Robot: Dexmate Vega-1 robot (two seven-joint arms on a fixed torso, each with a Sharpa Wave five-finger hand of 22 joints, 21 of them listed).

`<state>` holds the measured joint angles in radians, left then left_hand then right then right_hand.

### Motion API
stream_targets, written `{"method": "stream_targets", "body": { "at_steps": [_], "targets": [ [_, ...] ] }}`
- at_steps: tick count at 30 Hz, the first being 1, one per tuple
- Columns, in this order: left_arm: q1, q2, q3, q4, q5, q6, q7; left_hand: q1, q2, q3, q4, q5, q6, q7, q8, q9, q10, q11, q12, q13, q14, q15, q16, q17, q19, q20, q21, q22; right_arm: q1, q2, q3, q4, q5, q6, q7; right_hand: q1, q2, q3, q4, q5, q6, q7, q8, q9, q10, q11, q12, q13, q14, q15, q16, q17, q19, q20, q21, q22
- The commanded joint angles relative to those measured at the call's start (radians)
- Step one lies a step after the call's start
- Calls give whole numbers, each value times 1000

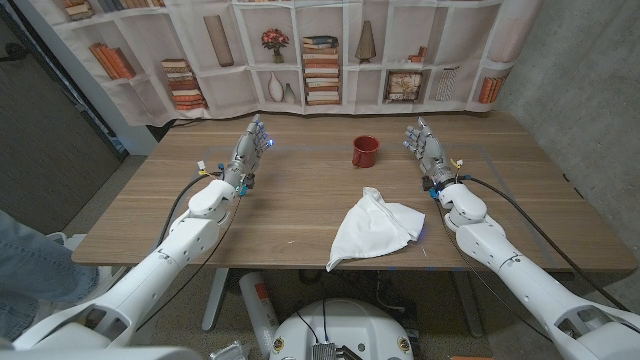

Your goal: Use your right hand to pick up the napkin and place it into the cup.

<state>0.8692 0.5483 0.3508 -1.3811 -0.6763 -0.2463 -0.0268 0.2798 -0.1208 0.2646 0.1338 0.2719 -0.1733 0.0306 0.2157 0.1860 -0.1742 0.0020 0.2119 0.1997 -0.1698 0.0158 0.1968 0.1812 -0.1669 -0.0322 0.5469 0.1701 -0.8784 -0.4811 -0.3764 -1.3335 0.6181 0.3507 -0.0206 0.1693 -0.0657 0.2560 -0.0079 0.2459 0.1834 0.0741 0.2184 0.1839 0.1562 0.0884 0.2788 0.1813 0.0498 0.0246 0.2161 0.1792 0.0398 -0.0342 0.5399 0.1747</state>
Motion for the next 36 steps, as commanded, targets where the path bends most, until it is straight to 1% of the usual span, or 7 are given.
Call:
{"method": "stream_targets", "body": {
  "at_steps": [1,10,14,16,21,25,36],
  "targets": [
    [-15,-4,6,6,2,8,-5,10,3,1,-8,9,-42,7,0,3,-38,0,6,-1,-98,8,9,3,-221,-31,-3,3,-28,-27,13,-46,-4,22,8,15,-1,3,-9,3,17,-7,-1,6,24,-2,7,3,18,-4,4,2,19,-41,-3,1],
    [-19,-7,10,6,5,7,-4,14,8,1,-10,11,-32,5,2,3,-32,-2,7,-3,-93,6,9,3,-216,-26,-7,3,-46,-53,23,-63,-13,50,29,22,1,4,-15,3,26,-13,0,6,35,-9,8,3,29,-9,3,2,34,-45,-4,1],
    [-20,-2,13,-8,12,21,8,15,9,1,-11,11,-31,5,2,3,-31,-3,7,-4,-90,6,10,3,-214,-25,-8,3,-62,-59,30,-67,-14,74,36,26,4,3,-18,2,30,-18,-2,7,57,-13,11,4,58,-12,8,3,55,-46,-5,1],
    [-19,0,14,-15,17,26,18,16,10,1,-11,12,-31,5,1,3,-30,-3,7,-4,-90,6,10,3,-215,-24,-9,3,-64,-63,32,-63,-16,82,42,27,4,3,-19,2,45,-23,3,7,67,-15,13,4,66,-11,9,4,62,-47,-8,1],
    [-17,-2,11,-22,12,28,20,17,12,1,-12,12,-29,6,1,3,-29,-3,7,-5,-88,7,9,3,-218,-21,-13,3,-65,-63,34,-44,-9,107,69,32,6,4,-23,2,50,-26,3,7,79,-14,15,4,78,-15,9,4,74,-50,-9,1],
    [-17,3,13,-30,14,36,21,18,13,1,-13,13,-26,7,1,3,-25,-2,8,-5,-87,9,9,3,-218,-20,-15,3,-69,-63,35,-38,-10,128,82,36,6,4,-26,3,51,-27,2,8,86,-21,15,4,85,-17,10,4,83,-53,-9,1],
    [-9,10,8,-46,17,27,21,25,26,5,-15,14,-23,5,0,3,-22,-1,8,-7,-83,7,9,3,-219,-18,-22,4,-107,-80,48,-83,-25,160,70,45,8,4,-32,4,58,-32,1,8,95,-21,14,4,91,-18,6,4,91,-54,-16,1]
  ]
}}
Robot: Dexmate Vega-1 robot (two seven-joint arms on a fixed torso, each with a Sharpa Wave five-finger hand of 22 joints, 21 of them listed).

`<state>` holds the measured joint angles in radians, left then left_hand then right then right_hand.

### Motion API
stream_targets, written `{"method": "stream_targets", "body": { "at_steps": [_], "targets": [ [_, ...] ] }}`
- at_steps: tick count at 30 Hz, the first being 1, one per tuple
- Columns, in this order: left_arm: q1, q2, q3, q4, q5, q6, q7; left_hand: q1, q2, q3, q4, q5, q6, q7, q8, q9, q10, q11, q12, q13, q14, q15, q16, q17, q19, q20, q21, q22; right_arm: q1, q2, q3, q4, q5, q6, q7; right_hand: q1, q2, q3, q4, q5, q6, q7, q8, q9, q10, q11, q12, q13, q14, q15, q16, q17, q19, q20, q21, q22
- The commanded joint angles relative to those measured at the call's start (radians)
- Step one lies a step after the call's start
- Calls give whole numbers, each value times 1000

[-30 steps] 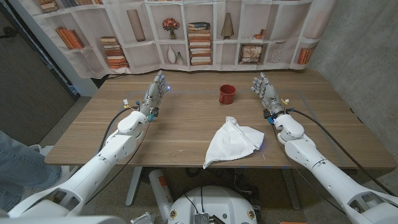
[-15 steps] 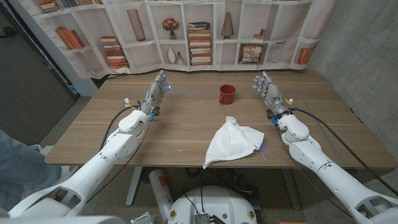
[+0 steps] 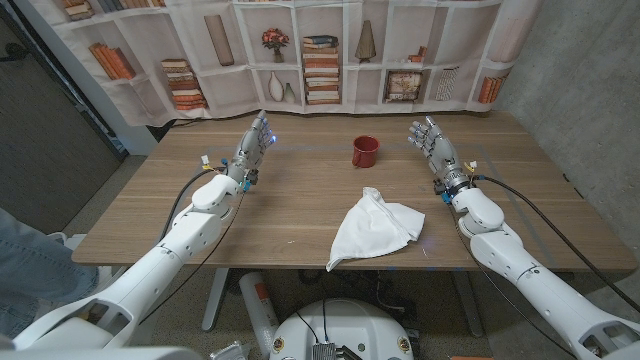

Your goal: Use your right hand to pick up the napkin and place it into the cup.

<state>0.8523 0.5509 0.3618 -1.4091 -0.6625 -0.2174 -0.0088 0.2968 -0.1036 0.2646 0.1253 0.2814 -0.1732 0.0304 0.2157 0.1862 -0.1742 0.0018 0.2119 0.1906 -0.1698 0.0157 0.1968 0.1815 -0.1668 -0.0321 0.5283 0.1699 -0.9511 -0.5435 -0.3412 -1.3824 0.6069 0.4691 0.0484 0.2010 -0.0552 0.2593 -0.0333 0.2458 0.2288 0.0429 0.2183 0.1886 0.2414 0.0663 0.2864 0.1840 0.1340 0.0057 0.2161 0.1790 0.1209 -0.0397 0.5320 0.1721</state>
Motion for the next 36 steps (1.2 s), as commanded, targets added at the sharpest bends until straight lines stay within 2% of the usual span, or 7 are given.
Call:
{"method": "stream_targets", "body": {
  "at_steps": [1,9,10,12,16,25,36],
  "targets": [
    [8,8,-3,-19,3,-2,2,9,9,5,-6,4,-22,5,0,3,-22,-1,8,2,-84,8,8,2,-219,-18,-4,4,-37,-21,13,-38,-18,45,2,14,-2,1,-7,4,13,-1,2,4,10,0,6,2,8,0,6,4,11,-49,-8,3],
    [11,12,-3,-23,4,0,2,14,17,8,-8,4,-21,5,-1,3,-21,-1,7,1,-82,9,8,2,-218,-18,-8,4,-57,-40,14,-70,-44,51,-5,18,-2,1,-11,4,31,-6,6,4,16,1,5,2,13,-2,3,4,16,-48,-13,3],
    [11,12,-3,-23,5,-1,3,15,19,9,-9,4,-21,6,-1,3,-21,-1,6,1,-82,9,7,2,-218,-23,-9,4,-60,-41,15,-73,-43,50,-7,18,-2,0,-11,4,33,-6,7,4,16,0,5,2,13,-3,3,4,16,-47,-14,3],
    [12,11,-3,-25,10,-2,10,23,28,11,-12,3,-8,9,0,3,-9,2,9,0,-64,8,11,2,-196,-56,-11,4,-62,-44,15,-76,-46,50,-7,18,-2,0,-11,4,35,-6,7,4,15,-4,3,2,14,-3,2,5,17,-47,-15,3],
    [17,14,-4,-34,11,0,15,34,33,10,-19,1,15,11,4,3,18,4,15,-2,-26,3,19,1,-149,-75,-8,4,-69,-48,15,-80,-49,55,-5,19,-2,0,-12,5,35,-8,6,4,16,-2,2,2,14,-3,1,5,18,-46,-17,3],
    [27,27,-8,-57,11,13,23,39,33,8,-23,-1,22,14,3,3,27,1,16,-3,-13,4,20,1,-136,-76,-10,4,-80,-40,17,-65,-76,103,-13,24,-1,0,-16,5,36,-15,3,5,29,-10,3,2,28,-10,2,5,30,-48,-21,3],
    [34,35,-12,-74,8,18,24,42,35,7,-24,-2,21,15,0,3,26,4,13,-3,-18,9,15,1,-137,-68,-17,4,-119,-59,25,-106,-94,129,-17,26,-1,-1,-19,6,37,-20,2,5,34,-13,2,2,35,-14,1,5,38,-48,-24,3]
  ]
}}
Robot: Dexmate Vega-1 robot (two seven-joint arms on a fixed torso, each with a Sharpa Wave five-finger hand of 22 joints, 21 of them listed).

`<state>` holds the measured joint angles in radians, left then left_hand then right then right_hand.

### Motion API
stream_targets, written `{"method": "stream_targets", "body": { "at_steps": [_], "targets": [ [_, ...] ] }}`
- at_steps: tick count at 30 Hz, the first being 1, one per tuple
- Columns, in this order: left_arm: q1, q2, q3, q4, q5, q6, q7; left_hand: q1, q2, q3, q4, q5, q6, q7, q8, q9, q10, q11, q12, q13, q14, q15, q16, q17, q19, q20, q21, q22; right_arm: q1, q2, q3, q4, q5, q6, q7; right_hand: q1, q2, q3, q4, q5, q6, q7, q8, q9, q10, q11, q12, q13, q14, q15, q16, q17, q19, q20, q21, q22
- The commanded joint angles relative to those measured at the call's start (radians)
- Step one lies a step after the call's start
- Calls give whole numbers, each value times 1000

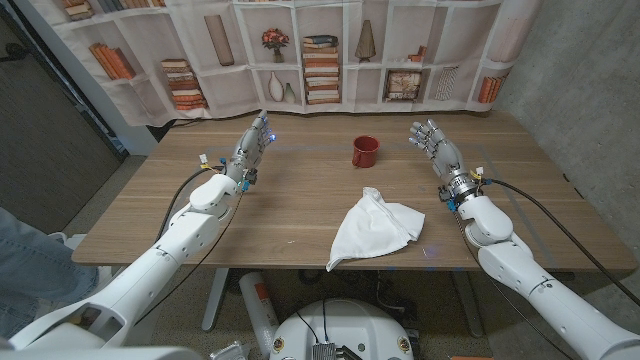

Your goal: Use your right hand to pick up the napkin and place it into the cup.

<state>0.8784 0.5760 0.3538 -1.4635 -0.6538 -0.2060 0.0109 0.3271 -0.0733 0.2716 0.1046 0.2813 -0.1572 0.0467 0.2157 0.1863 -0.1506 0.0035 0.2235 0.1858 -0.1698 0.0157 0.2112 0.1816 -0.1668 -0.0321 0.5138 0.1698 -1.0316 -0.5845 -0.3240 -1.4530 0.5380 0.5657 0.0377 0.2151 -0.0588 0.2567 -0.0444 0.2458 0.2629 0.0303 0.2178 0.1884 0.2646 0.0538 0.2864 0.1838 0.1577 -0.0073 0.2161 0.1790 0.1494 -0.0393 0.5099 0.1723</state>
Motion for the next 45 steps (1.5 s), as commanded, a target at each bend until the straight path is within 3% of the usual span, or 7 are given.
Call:
{"method": "stream_targets", "body": {
  "at_steps": [1,11,19,31,38,45],
  "targets": [
    [8,9,-4,-20,0,5,4,12,5,0,-4,-2,5,-1,0,3,3,2,1,2,-18,10,0,1,-138,-68,-3,4,-42,-20,8,-39,-30,36,-7,12,3,2,-8,6,3,-7,2,5,11,-2,2,2,11,-2,1,5,10,-48,-2,3],
    [14,11,-2,-29,2,2,2,14,7,-1,-5,-3,9,1,-1,3,5,3,0,2,-15,11,0,1,-137,-64,-9,4,-74,-31,16,-66,-34,53,-7,14,4,1,-10,7,8,-11,2,6,17,-1,1,2,18,-3,0,6,20,-48,-5,3],
    [23,21,-6,-52,3,10,10,16,10,-1,-6,-3,10,-1,-2,3,6,1,-1,2,-13,11,-2,1,-133,-59,-12,5,-89,-39,22,-74,-58,74,-11,39,17,11,-24,8,29,-43,6,6,24,-6,-3,2,37,-7,0,4,41,-44,-10,3],
    [20,17,-1,-56,4,16,11,18,12,-2,-7,-5,12,0,-4,3,7,4,-3,2,-9,11,-2,2,-129,-59,-16,5,-134,-67,39,-119,-112,85,-40,49,21,14,-30,6,34,-34,5,7,31,-11,-4,2,46,-11,-2,4,47,-43,-16,3],
    [19,18,5,-63,7,25,12,19,14,-3,-7,-6,12,0,-5,3,8,5,-4,2,-12,12,-5,2,-127,-58,-20,5,-158,-71,51,-130,-136,108,-54,60,23,16,-37,5,50,-56,8,7,38,-20,-6,2,50,-15,-5,4,50,-44,-23,4],
    [35,31,-2,-97,14,28,29,19,14,-4,-7,-6,13,0,-5,3,9,6,-4,2,-11,13,-5,2,-127,-58,-22,5,-167,-76,55,-134,-148,120,-50,64,23,17,-40,4,52,-56,7,7,42,-21,-6,2,52,-16,-6,4,52,-44,-26,4]
  ]
}}
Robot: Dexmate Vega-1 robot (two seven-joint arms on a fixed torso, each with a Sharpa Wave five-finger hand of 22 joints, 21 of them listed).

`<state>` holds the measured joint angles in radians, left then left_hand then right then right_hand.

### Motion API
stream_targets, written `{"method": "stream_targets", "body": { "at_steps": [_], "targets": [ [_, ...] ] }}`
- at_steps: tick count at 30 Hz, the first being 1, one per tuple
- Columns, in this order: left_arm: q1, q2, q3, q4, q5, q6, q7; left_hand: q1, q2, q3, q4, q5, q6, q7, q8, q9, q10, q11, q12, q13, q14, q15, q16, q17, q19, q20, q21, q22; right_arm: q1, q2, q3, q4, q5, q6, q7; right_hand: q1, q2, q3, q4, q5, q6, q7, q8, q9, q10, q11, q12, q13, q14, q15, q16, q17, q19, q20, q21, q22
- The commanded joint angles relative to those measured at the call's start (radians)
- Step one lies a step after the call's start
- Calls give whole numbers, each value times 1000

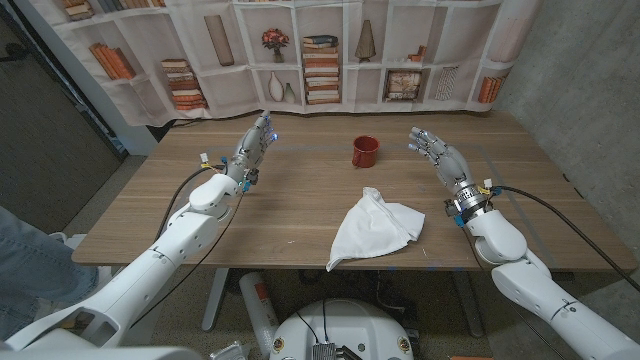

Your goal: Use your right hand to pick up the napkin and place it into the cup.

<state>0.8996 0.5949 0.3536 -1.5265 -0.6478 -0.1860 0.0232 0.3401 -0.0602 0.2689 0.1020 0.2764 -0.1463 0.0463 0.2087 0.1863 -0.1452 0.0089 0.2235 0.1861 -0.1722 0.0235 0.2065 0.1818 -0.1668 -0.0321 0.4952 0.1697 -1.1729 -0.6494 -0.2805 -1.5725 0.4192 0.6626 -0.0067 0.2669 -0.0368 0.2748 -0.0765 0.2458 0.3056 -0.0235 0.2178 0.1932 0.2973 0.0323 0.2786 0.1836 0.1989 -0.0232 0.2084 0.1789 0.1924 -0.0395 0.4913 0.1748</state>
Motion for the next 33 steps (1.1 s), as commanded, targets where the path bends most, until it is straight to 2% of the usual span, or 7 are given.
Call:
{"method": "stream_targets", "body": {
  "at_steps": [1,18,33],
  "targets": [
    [17,14,-3,-37,8,8,18,6,2,-1,-5,-1,3,1,1,3,4,0,-5,1,-7,3,0,2,-126,-57,-4,6,-26,-11,11,-14,-34,26,-6,12,1,-1,-8,3,10,-2,7,2,9,2,2,3,11,0,1,4,9,-44,-8,1],
    [52,37,-20,-86,7,15,39,8,5,-3,-6,-3,3,1,-1,3,5,1,-7,1,-7,7,-3,2,-125,-54,-12,6,-53,-28,30,-49,-141,35,-49,20,1,-1,-14,1,17,-8,6,2,18,-3,0,3,18,-3,-1,4,17,-44,-15,2],
    [63,33,-26,-72,2,-8,28,10,8,-5,-6,-5,6,1,-2,3,6,0,-8,1,-6,5,-5,3,-122,-51,-19,7,-88,-30,45,-92,-210,35,-86,28,0,0,-21,0,23,-9,5,2,25,-6,-2,3,24,-10,-2,4,25,-42,-20,2]
  ]
}}
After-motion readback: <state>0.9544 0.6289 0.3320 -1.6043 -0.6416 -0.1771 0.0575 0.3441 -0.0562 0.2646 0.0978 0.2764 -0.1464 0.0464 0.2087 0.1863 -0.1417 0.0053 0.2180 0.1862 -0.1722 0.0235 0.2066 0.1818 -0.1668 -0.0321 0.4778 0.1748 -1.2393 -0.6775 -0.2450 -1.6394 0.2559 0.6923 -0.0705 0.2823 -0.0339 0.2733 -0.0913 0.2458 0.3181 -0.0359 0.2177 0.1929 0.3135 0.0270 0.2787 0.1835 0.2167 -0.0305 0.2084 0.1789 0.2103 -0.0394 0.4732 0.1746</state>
